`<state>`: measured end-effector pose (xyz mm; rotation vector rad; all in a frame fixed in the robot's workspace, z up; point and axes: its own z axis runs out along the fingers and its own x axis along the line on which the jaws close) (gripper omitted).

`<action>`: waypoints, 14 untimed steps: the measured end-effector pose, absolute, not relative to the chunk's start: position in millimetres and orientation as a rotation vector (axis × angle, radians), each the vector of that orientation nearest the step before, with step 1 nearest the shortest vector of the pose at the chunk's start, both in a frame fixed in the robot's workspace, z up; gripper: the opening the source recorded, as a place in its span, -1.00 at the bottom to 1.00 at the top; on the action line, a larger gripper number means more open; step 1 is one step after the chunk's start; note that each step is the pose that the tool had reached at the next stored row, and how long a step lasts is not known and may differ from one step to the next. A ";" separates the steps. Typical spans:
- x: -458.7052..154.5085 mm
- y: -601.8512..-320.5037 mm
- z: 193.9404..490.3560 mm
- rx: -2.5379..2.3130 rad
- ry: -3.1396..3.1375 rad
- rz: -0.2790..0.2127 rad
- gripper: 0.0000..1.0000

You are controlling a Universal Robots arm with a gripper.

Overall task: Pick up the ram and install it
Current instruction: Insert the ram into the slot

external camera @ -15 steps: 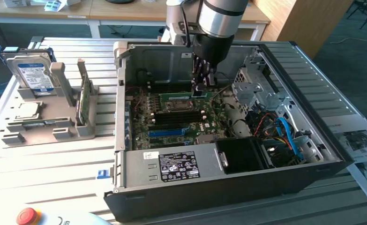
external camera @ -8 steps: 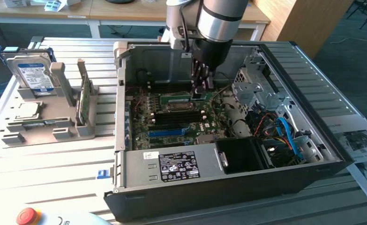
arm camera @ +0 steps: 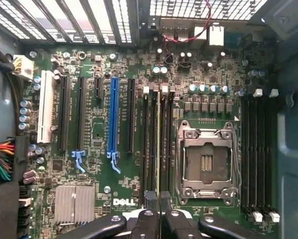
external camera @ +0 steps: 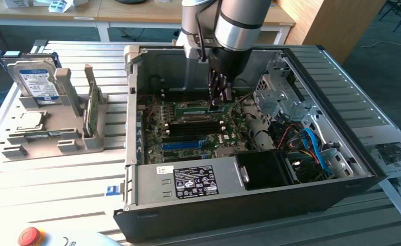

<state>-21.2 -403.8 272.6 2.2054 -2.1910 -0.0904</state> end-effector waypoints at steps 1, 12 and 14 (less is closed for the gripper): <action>-21.3 -403.8 271.4 2.205 -2.191 -0.090 -0.76; -22.4 -403.4 258.4 2.205 -2.191 -0.090 -0.76; -22.6 -403.4 256.3 2.205 -2.191 -0.090 -0.76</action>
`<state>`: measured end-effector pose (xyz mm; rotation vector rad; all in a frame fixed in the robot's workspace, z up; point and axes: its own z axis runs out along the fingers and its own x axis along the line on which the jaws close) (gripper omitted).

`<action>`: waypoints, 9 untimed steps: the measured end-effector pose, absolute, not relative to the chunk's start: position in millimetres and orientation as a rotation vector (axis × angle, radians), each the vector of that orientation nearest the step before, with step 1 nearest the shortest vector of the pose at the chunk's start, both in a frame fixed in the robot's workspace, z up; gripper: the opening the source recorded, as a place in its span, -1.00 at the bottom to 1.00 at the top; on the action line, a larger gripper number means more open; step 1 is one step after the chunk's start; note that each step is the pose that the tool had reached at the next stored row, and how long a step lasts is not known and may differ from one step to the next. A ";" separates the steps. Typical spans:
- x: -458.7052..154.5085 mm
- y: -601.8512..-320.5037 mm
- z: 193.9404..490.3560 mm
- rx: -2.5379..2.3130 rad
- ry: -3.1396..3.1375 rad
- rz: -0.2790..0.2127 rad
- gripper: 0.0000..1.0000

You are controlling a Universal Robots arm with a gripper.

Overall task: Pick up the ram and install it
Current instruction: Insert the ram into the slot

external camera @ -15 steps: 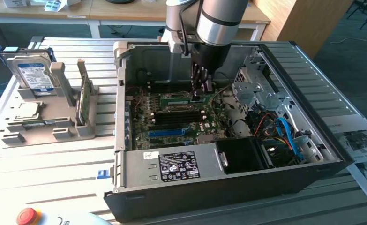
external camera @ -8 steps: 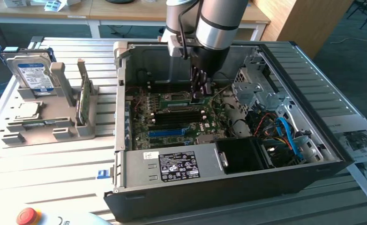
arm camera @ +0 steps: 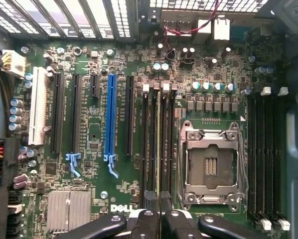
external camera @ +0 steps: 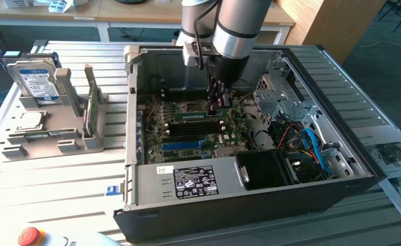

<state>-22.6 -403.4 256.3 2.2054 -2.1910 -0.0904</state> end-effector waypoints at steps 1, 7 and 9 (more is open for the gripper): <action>-22.6 -403.4 255.6 2.205 -2.191 -0.090 -0.76; -22.7 -403.4 255.1 2.205 -2.191 -0.091 -0.76; -23.1 -403.4 255.1 2.205 -2.191 -0.090 -0.76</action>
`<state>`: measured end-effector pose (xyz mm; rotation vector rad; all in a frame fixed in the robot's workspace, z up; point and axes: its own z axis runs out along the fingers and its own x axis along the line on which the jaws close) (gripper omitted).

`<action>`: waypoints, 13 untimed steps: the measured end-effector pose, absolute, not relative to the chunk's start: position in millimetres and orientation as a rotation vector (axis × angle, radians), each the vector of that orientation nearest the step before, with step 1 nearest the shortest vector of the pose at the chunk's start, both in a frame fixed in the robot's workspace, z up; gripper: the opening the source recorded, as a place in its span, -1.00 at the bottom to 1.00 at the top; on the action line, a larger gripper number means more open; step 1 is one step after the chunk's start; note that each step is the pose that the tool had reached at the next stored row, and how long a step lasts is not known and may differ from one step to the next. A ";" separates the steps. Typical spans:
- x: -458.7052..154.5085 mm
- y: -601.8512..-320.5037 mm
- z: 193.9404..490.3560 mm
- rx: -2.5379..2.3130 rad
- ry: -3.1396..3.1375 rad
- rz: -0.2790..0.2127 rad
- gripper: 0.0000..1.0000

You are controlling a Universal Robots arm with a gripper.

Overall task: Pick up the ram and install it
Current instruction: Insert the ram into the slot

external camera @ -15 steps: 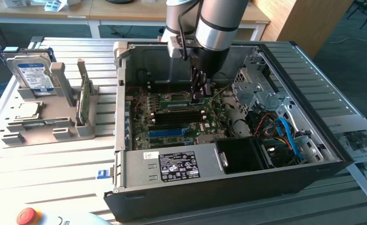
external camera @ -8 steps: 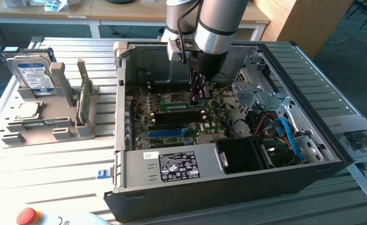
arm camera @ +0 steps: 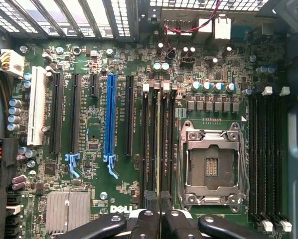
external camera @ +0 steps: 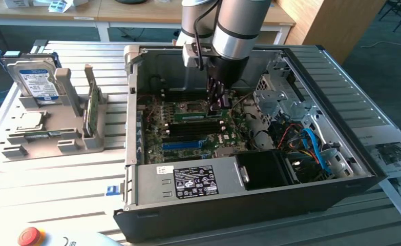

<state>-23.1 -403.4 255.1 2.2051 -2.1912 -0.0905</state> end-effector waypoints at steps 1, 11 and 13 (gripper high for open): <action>-23.7 -403.4 255.1 2.205 -2.191 -0.091 -0.76; -28.9 -403.0 254.9 2.205 -2.191 -0.090 -0.76; -29.0 -402.9 254.9 2.205 -2.191 -0.090 -0.76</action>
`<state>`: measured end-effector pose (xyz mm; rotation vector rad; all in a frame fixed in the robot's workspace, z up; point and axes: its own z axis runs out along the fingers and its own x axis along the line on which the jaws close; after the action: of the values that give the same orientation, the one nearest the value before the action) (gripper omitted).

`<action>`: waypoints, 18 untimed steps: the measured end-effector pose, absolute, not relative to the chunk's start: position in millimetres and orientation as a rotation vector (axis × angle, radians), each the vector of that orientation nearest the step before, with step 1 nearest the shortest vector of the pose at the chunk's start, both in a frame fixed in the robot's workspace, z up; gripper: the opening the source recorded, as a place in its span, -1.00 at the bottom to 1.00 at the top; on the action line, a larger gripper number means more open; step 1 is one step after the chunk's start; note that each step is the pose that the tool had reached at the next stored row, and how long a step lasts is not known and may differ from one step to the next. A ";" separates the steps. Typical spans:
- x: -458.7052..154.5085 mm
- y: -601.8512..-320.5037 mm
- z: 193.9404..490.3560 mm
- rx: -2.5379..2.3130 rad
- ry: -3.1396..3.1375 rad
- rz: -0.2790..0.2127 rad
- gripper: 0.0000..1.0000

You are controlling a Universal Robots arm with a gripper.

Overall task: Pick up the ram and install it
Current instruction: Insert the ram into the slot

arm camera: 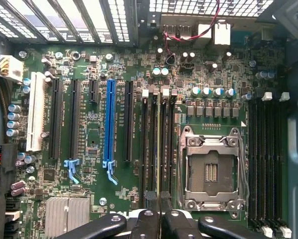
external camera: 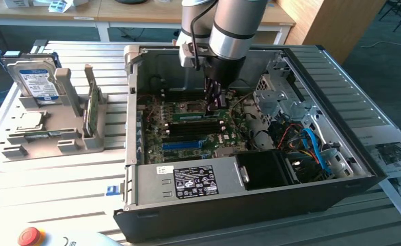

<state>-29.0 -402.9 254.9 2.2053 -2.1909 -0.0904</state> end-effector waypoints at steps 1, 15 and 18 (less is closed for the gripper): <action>-28.9 -402.9 254.9 2.205 -2.191 -0.090 -0.76; -29.7 -411.4 254.9 2.205 -2.191 -0.090 -0.76; -29.7 -412.2 254.9 2.205 -2.191 -0.091 -0.76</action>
<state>-29.7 -412.2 254.9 2.2051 -2.1912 -0.0905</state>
